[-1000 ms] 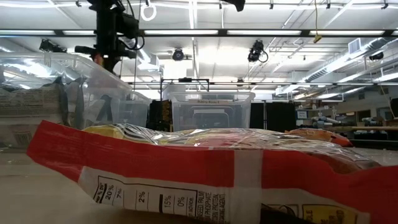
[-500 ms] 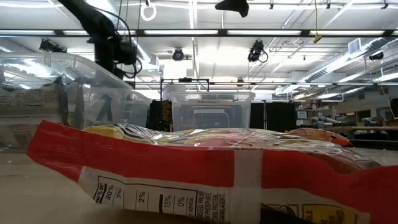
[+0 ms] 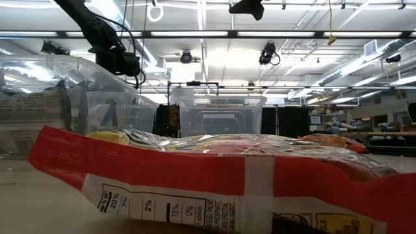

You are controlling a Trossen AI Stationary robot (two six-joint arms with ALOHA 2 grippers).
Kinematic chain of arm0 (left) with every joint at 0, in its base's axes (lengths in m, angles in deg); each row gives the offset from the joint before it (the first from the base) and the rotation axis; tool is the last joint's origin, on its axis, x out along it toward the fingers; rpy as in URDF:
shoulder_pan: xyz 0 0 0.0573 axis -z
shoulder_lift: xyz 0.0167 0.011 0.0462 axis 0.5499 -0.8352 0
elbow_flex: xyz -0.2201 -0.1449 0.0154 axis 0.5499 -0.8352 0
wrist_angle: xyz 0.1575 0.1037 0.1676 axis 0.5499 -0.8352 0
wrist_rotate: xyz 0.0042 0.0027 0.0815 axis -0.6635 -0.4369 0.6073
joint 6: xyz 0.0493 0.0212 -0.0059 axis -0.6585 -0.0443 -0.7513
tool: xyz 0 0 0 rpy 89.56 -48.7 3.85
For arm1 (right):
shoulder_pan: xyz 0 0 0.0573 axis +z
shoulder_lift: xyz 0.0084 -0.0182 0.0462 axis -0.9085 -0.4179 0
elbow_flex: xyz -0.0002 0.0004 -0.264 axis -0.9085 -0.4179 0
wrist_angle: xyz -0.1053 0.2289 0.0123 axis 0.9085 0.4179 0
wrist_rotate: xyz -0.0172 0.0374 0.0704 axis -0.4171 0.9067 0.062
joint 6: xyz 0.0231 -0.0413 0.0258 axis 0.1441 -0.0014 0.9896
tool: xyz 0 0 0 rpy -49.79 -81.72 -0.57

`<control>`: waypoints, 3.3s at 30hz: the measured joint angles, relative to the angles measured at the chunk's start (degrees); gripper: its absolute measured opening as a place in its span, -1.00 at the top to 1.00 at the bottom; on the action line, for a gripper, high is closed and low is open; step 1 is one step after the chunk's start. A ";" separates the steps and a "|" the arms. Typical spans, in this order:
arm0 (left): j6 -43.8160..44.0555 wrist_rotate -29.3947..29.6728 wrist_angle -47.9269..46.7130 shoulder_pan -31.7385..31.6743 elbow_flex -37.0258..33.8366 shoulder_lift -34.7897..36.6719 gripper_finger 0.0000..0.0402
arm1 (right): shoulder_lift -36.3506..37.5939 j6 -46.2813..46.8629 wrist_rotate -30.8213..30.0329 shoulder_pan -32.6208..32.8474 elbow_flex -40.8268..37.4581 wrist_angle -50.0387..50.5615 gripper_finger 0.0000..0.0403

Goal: Sort Maruchan noodles
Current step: Put the center red noodle pack into the top left transparent bin, then adjust the noodles pack from the bin

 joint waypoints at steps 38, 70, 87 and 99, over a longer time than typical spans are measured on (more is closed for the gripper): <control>8.44 -4.54 -2.01 14.03 10.47 -8.50 0.31 | 1.12 -0.61 -1.92 -0.98 0.00 0.96 -0.33; 8.99 -8.30 -6.72 7.18 10.36 -6.58 0.07 | 1.12 0.10 -1.66 -3.52 0.00 3.63 -0.33; 7.07 -6.25 -4.89 3.02 2.32 -6.47 0.07 | 1.12 0.90 -1.66 -3.39 0.00 5.70 -0.33; -0.55 -1.56 -10.72 2.16 4.75 -6.03 0.65 | 1.12 1.27 -3.21 -3.76 0.00 5.49 -0.33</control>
